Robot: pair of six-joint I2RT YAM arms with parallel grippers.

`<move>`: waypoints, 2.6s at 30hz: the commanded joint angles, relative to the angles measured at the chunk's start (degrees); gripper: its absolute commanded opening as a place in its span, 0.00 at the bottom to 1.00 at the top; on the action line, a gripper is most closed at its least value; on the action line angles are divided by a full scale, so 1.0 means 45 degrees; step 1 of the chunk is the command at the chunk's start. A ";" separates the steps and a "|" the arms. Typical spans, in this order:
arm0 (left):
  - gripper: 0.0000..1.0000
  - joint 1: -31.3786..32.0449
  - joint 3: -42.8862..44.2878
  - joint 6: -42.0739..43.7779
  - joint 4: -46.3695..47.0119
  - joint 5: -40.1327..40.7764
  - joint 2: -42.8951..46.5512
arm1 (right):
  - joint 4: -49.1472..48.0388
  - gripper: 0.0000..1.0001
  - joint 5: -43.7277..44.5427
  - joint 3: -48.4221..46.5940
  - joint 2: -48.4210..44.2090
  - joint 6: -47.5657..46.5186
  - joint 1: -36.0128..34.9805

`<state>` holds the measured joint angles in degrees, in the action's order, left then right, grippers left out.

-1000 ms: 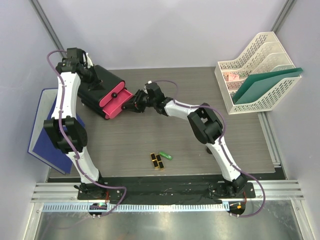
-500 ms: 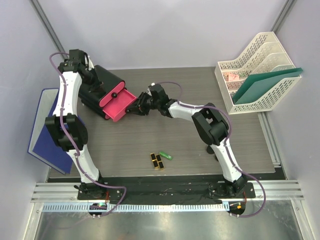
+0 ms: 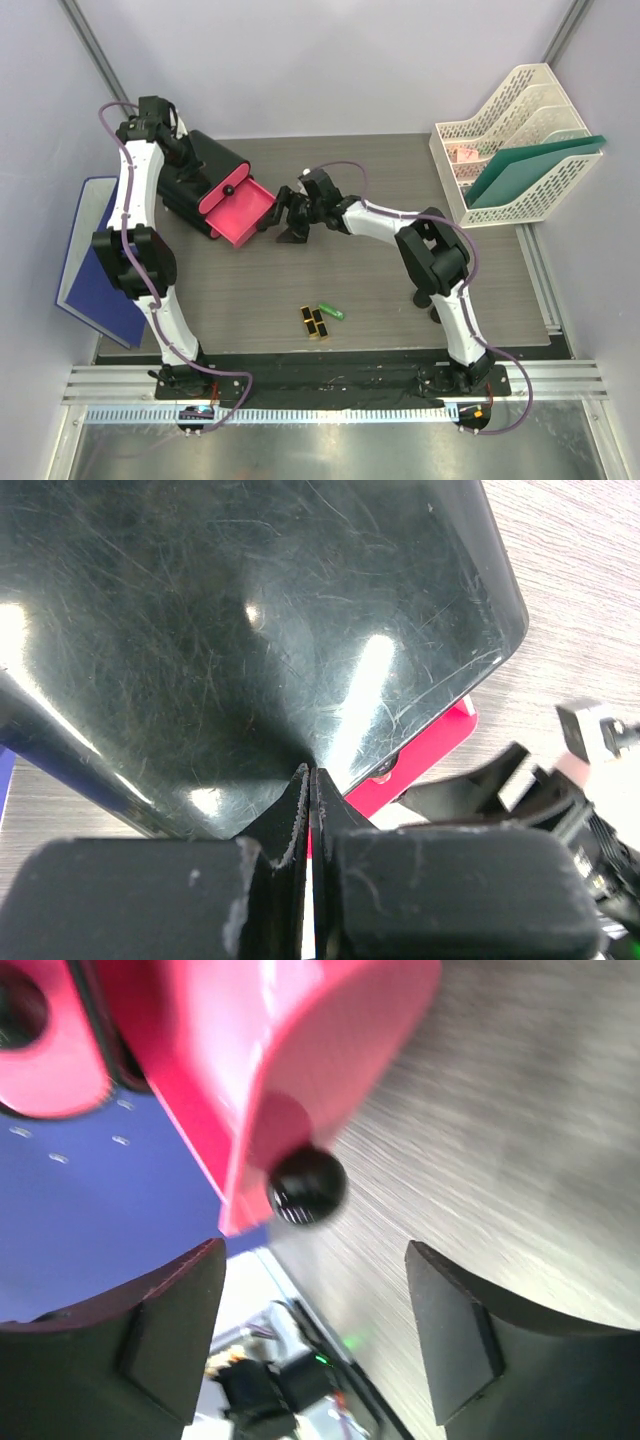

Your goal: Organize the makeup

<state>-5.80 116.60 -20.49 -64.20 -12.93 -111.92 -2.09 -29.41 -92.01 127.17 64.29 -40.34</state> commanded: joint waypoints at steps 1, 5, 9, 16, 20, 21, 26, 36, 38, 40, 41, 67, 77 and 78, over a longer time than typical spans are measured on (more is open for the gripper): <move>0.00 -0.0077 0.0242 0.0237 -0.0596 0.0490 -0.0266 | 0.2901 0.81 0.0499 0.0035 -0.2028 -0.3069 0.0018; 0.00 -0.0077 0.0281 0.0218 -0.0615 0.0490 -0.0246 | 0.4796 0.82 0.1182 0.0211 -0.3064 -0.4535 0.0135; 0.00 -0.0058 0.0223 0.0257 -0.0673 0.0529 -0.0208 | 0.7952 0.82 0.2587 -0.0100 -0.4099 -0.6524 0.0155; 0.00 -0.0058 0.0223 0.0101 -0.0635 0.0315 -0.0363 | 1.3056 0.83 0.7579 0.0539 -0.5896 -0.8487 0.0136; 0.00 -0.0039 0.0184 0.0100 -0.0615 0.0120 -0.0461 | 1.4622 0.84 1.0652 0.2823 -0.7106 -0.7941 0.0175; 0.00 -0.0039 0.0184 0.0100 -0.0634 0.0080 -0.0442 | 1.4817 0.85 1.1082 0.3370 -0.7553 -0.7823 0.0233; 0.00 -0.0039 0.0164 0.0276 -0.0693 0.0100 -0.0500 | 1.4917 0.92 1.1242 0.6302 -0.8806 -0.6731 0.0643; 0.00 -0.0039 -0.0226 0.0257 -0.0518 -0.0213 -0.0520 | 1.3532 0.98 1.0404 0.8608 -1.0000 -0.6922 0.1970; 0.00 -0.0039 -0.0324 0.0276 -0.0498 -0.0291 -0.0481 | 1.2929 0.98 0.9976 0.8804 -0.9844 -0.7118 0.2282; 0.00 -0.0039 -0.0382 0.0296 -0.0478 -0.0272 -0.0461 | 1.2575 0.99 0.9642 0.8942 -0.9668 -0.7431 0.2790; 0.00 -0.0039 -0.0383 0.0276 -0.0478 -0.0291 -0.0461 | 1.2303 0.99 0.9273 0.8942 -0.9474 -0.7567 0.2985; 0.00 -0.0039 -0.0324 0.0393 -0.0713 0.0080 -0.0149 | 1.1186 0.01 0.7258 0.7362 -0.8066 -0.9228 0.4276; 0.00 -0.0039 -0.0305 0.0354 -0.0732 -0.0057 -0.0149 | 1.1518 0.01 0.6769 0.2970 -0.5744 -0.9423 0.3185; 0.00 -0.0039 -0.0324 0.0354 -0.0713 -0.0057 -0.0168 | 1.1615 0.01 0.6886 0.2057 -0.5084 -0.9501 0.3028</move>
<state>-5.80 116.40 -20.51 -63.64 -15.03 -112.31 49.28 1.96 -73.82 99.55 22.85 -23.46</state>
